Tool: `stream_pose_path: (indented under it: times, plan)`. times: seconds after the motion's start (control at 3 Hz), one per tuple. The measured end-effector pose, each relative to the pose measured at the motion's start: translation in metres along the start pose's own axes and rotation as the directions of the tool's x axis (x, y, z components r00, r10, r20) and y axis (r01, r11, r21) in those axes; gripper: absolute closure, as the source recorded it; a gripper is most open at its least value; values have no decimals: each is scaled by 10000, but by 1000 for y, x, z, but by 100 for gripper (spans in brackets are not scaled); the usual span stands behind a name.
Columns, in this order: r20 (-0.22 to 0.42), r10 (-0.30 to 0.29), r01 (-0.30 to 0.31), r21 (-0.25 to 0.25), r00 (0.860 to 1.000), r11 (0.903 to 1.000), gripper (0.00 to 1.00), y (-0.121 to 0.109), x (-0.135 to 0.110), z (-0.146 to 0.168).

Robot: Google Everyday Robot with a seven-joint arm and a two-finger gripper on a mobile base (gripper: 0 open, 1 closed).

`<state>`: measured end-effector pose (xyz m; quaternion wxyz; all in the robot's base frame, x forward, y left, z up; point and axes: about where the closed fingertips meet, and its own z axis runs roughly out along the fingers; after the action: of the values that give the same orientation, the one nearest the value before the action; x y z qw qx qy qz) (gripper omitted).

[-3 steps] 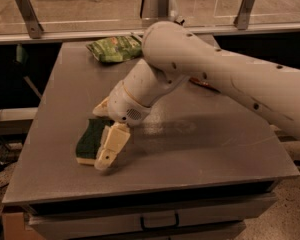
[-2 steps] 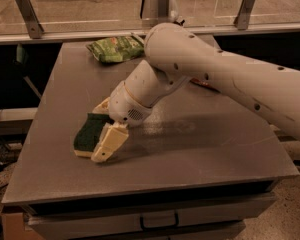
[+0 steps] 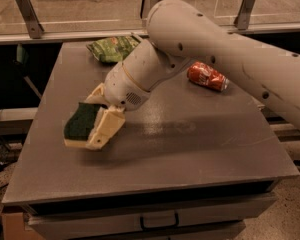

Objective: Pick sponge

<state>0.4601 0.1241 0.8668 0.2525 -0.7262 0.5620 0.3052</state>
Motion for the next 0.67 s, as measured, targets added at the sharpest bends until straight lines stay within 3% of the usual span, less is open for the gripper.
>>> stream_pose_path:
  times: [0.33, 0.67]
  plan:
    - [1005, -561, 520, 434, 9934, 9977, 100, -10, -28, -27]
    - [2395, -905, 695, 948, 9667, 9931, 100, -21, -41, -56]
